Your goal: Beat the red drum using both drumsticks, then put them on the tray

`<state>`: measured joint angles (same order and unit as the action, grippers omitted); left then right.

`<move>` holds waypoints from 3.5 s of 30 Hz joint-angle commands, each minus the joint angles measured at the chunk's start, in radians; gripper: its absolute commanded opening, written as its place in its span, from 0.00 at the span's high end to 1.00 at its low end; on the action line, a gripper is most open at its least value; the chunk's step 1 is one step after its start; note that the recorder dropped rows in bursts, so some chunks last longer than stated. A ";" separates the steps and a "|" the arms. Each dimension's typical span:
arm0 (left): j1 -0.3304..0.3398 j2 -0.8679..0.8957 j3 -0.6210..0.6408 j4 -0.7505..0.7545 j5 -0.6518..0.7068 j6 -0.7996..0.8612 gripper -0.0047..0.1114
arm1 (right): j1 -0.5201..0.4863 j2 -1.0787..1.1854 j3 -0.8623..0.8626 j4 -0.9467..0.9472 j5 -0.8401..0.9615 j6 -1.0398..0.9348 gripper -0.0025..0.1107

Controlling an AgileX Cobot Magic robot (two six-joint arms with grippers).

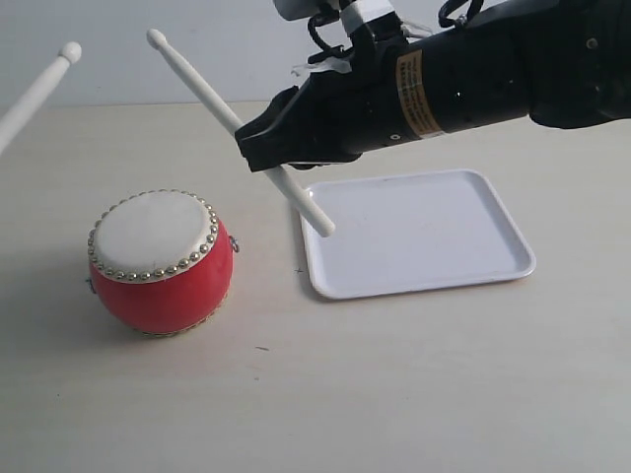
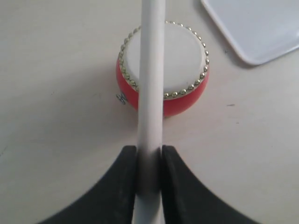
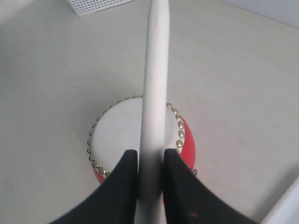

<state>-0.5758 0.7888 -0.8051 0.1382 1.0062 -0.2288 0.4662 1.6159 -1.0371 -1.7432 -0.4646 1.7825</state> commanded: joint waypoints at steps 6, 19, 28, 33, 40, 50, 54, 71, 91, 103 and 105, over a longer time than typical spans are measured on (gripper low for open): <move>-0.007 0.015 0.045 -0.017 0.007 0.017 0.96 | -0.002 -0.010 0.006 0.138 -0.012 -0.003 0.98; -0.007 0.073 0.088 -0.021 -0.085 0.017 0.96 | -0.002 -0.010 0.006 0.104 -0.144 -0.001 0.98; -0.007 0.073 0.120 -0.021 -0.046 0.014 0.96 | -0.001 0.034 0.014 -0.001 -0.297 0.067 0.98; -0.005 0.073 0.120 -0.019 -0.052 0.008 0.96 | -0.001 0.094 0.014 -0.001 -0.307 0.083 0.98; -0.005 0.073 0.120 -0.019 -0.075 0.008 0.96 | -0.001 0.052 -0.031 -0.001 -0.220 0.018 0.98; -0.005 0.073 0.120 -0.019 -0.152 0.013 0.96 | -0.001 -0.087 -0.064 -0.001 -0.221 0.016 0.98; -0.005 0.073 0.120 -0.019 -0.150 0.013 0.96 | -0.001 -0.110 -0.064 -0.001 -0.221 0.016 0.98; -0.005 0.073 0.120 -0.019 -0.150 0.014 0.96 | -0.001 -0.112 -0.064 -0.001 -0.216 0.019 0.98; -0.005 0.073 0.120 -0.019 -0.150 0.014 0.96 | -0.001 -0.114 -0.064 0.250 -0.163 -0.378 0.98; -0.005 0.073 0.120 -0.019 -0.150 0.014 0.96 | 0.107 -0.141 -0.064 0.945 0.189 -1.263 0.98; -0.005 0.073 0.120 -0.019 -0.150 0.014 0.96 | 0.141 -0.154 -0.064 1.106 0.286 -1.451 0.98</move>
<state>-0.5758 0.8623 -0.6896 0.1217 0.8696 -0.2163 0.5713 1.4808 -1.0939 -0.8402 -0.3116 0.5732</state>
